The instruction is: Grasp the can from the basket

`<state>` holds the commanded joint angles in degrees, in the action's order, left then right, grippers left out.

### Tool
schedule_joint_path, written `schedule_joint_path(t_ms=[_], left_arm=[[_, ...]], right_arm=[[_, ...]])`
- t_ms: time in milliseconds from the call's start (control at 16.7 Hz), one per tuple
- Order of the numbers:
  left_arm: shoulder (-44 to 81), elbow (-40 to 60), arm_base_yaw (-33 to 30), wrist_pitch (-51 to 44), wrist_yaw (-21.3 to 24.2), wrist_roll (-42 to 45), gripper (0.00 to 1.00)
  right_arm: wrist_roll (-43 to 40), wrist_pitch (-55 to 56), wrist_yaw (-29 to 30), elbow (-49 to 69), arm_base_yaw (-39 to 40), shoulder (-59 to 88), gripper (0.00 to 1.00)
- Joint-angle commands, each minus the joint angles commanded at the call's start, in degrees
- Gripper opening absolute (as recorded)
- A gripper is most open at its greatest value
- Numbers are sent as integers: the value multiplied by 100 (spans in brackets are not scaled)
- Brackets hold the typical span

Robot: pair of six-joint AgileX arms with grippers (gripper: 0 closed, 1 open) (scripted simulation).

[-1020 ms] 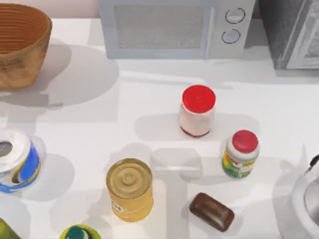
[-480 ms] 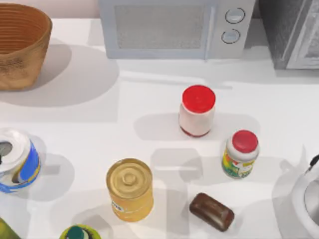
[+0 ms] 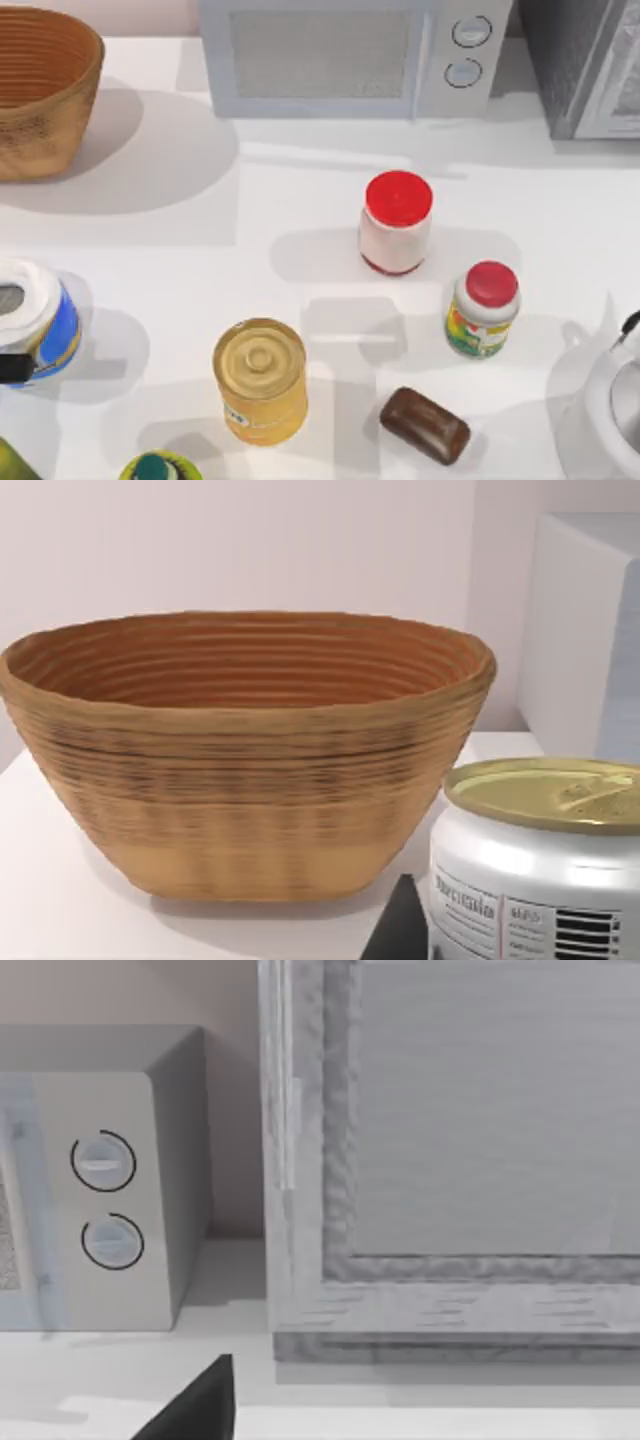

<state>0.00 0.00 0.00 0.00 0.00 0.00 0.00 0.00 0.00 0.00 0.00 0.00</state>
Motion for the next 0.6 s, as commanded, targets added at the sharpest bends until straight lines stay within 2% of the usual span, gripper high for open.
schedule_joint_path(t_ms=[360,600], left_arm=[[70,28,20,23,16,7,0],[777,390,-29,458,344,-25,0]], right_arm=[[0,0,0,0,0,0,100],[0,0,0,0,0,0,100]])
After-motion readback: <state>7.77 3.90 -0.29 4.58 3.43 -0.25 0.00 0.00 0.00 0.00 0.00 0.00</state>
